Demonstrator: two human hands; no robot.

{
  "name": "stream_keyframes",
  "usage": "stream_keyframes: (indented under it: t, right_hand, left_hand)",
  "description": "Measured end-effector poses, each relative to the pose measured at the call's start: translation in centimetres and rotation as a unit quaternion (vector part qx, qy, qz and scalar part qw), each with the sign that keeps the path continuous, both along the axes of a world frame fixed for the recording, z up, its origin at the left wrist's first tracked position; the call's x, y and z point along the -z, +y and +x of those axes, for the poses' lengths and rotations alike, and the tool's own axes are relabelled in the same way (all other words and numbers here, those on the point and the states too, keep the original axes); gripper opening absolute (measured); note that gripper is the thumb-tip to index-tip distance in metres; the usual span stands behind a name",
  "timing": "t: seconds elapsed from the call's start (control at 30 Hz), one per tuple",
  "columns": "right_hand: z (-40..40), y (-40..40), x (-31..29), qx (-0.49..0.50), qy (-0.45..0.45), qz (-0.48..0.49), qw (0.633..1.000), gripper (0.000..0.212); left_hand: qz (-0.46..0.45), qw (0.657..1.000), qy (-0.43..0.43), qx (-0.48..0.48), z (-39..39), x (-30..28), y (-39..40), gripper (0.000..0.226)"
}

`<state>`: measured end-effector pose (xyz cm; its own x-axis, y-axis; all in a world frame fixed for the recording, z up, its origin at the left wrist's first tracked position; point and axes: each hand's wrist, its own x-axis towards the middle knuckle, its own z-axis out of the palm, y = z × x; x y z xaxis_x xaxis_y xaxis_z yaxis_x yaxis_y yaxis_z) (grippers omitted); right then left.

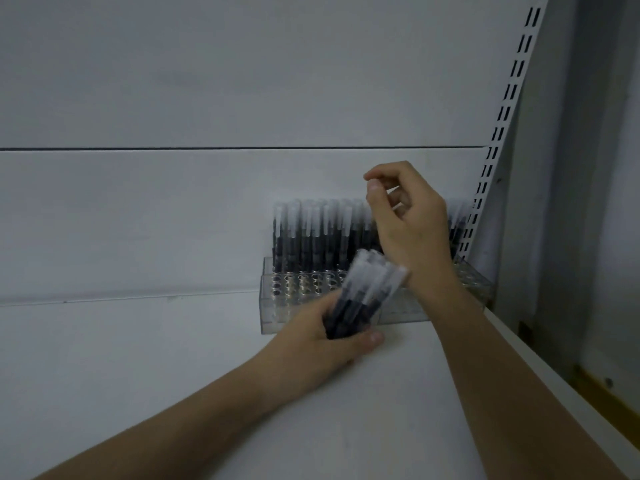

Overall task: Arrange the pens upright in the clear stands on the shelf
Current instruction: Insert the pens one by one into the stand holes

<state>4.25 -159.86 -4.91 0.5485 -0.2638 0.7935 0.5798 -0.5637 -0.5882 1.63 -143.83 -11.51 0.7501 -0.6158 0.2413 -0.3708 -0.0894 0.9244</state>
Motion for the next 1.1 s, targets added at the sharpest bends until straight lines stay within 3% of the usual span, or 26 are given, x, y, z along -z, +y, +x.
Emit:
stream_keyframes:
  t: [0.1,0.27,0.5,0.93,1.1]
  right_hand:
    - [-0.2,-0.3,-0.2,-0.016,-0.005,0.035,0.999,0.012]
    - [-0.9,0.1,-0.7,-0.101,0.037,0.129,0.986,0.014]
    - [-1.1,1.4,-0.2,-0.235,0.184,0.053,0.953,0.018]
    - [-0.7,1.5,0.1,-0.238,0.195,0.108,0.946,0.004]
    - [-0.5,0.3,-0.8,-0.224,0.111,0.252,0.935,0.008]
  left_hand:
    - [-0.017,1.000,0.004,0.014,-0.1,0.0,-0.2,0.016]
    - [-0.177,0.982,0.062,-0.025,0.2,-1.6,-0.2,0.026]
    - [-0.248,0.963,0.052,-0.088,1.0,-2.9,0.8,0.017]
    - [-0.231,0.967,0.070,-0.082,1.2,-3.0,0.9,0.025]
    - [-0.233,0.965,0.075,-0.098,1.3,-3.2,1.1,0.023]
